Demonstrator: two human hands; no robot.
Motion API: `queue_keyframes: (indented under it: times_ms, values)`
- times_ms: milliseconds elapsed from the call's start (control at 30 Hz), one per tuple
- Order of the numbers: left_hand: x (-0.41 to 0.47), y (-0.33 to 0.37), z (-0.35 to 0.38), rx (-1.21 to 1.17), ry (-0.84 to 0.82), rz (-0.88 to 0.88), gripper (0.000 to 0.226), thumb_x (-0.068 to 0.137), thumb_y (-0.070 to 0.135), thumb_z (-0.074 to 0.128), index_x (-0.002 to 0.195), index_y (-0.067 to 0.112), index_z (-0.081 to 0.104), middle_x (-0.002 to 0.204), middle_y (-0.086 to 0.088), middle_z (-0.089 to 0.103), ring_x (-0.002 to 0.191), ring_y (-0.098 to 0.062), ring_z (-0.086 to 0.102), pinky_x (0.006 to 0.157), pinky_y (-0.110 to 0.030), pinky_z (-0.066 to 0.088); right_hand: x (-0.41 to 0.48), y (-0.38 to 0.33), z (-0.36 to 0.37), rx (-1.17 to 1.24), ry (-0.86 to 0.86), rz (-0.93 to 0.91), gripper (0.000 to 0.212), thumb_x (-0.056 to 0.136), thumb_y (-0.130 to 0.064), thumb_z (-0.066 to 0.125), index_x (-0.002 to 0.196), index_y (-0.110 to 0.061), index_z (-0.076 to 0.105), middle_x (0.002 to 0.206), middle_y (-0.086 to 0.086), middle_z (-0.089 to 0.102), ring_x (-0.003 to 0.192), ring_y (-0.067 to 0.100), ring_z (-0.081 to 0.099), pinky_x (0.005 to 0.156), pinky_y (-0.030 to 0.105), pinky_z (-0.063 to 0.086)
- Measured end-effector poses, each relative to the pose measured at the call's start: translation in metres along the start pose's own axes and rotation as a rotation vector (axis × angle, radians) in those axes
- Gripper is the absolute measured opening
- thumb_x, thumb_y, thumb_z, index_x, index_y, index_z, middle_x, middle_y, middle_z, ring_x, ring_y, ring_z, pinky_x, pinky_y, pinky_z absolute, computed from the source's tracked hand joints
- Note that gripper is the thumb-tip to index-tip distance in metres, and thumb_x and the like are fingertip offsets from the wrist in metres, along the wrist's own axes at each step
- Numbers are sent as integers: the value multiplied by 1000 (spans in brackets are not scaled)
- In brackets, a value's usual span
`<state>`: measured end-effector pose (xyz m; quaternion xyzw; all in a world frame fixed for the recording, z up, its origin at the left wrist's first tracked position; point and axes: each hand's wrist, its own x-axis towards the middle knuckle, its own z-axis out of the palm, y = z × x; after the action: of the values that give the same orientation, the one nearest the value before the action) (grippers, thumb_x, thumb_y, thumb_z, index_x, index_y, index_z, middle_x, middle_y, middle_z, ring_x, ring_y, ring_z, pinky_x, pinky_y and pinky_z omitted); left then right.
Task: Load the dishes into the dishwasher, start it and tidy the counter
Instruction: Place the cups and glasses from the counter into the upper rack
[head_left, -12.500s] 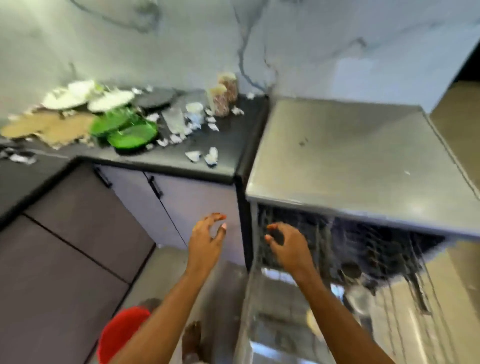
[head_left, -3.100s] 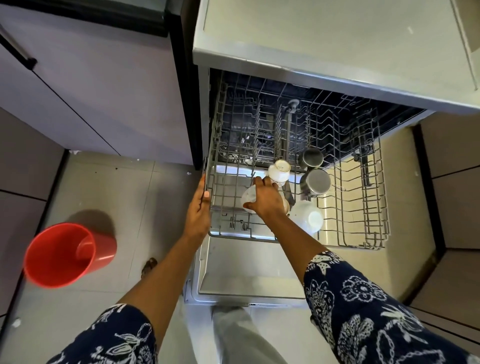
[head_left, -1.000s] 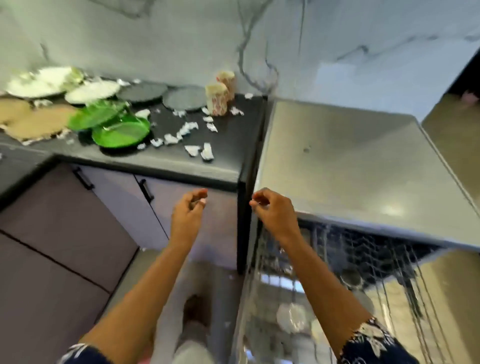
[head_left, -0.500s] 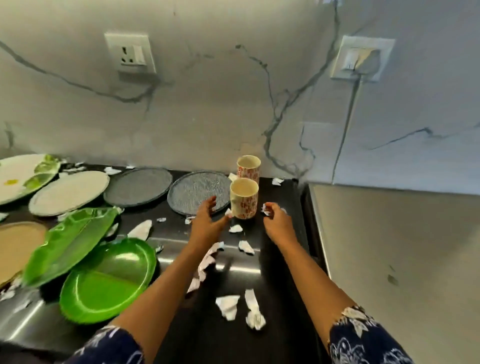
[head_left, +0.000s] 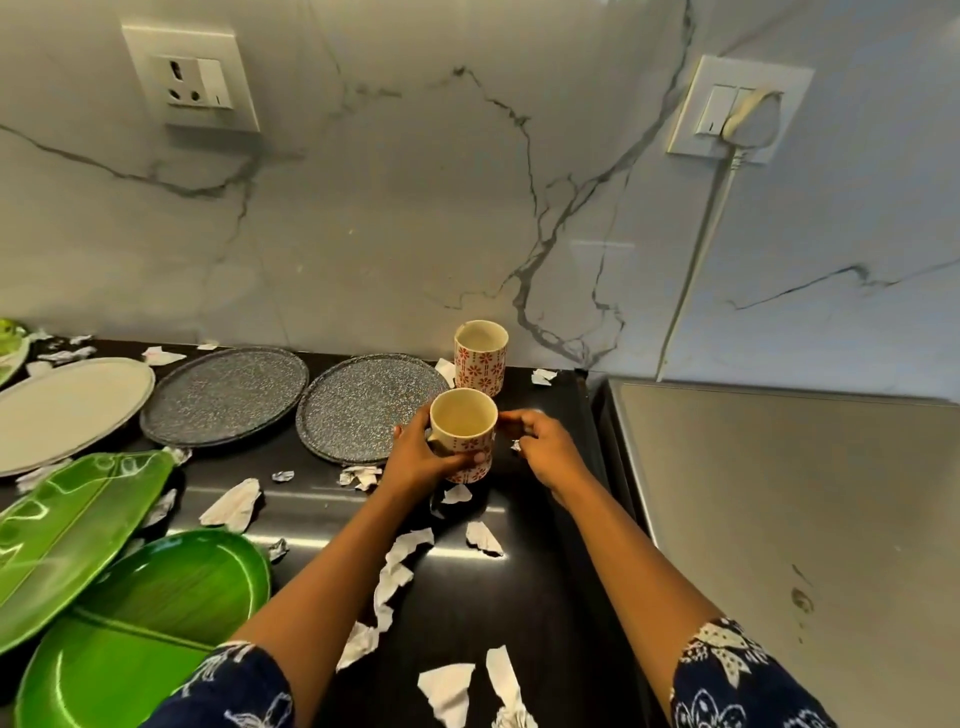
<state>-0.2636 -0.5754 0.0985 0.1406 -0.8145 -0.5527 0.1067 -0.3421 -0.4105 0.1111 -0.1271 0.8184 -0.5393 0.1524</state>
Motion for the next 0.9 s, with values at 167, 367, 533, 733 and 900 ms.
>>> queue_keyframes:
  times_ms: [167, 367, 533, 733, 900]
  values:
    - [-23, 2, -10, -17, 85, 46, 88, 50, 34, 90, 125, 20, 47, 115, 1, 58, 105, -14, 57, 79, -17, 49, -5, -7, 0, 3, -136, -29, 50, 84, 12, 37, 108, -21, 65, 107, -5, 67, 107, 7, 59, 96, 25, 45]
    - [-3, 28, -36, -230, 225, 26, 78, 61, 20, 87, 127, 21, 45, 111, 6, 54, 100, -11, 52, 73, -27, 51, 38, -33, 1, 19, 177, -27, 38, 86, -2, 59, 124, -9, 55, 122, 9, 61, 116, 23, 56, 93, 29, 45]
    - [33, 24, -59, -351, 281, 44, 65, 67, 9, 81, 120, 21, 46, 109, 2, 58, 99, -15, 57, 73, -21, 49, 84, -30, 21, -113, 128, 61, 98, 72, -25, 79, 148, -10, 19, 151, 13, 27, 138, 29, 28, 110, 40, 28]
    - [61, 2, -67, -397, 271, 48, 62, 69, 7, 79, 120, 22, 46, 106, 4, 57, 94, -5, 56, 72, -20, 48, 130, -24, 43, 9, 208, 28, 100, 64, -19, 85, 142, -12, 24, 141, 11, 41, 131, 29, 38, 104, 39, 35]
    - [66, -3, -70, -436, 242, 66, 74, 57, 19, 87, 118, 28, 47, 107, 5, 59, 96, -5, 57, 67, -16, 50, 134, -21, 54, 29, 330, -19, 91, 59, -22, 88, 133, -13, 35, 133, 9, 49, 124, 27, 46, 97, 34, 41]
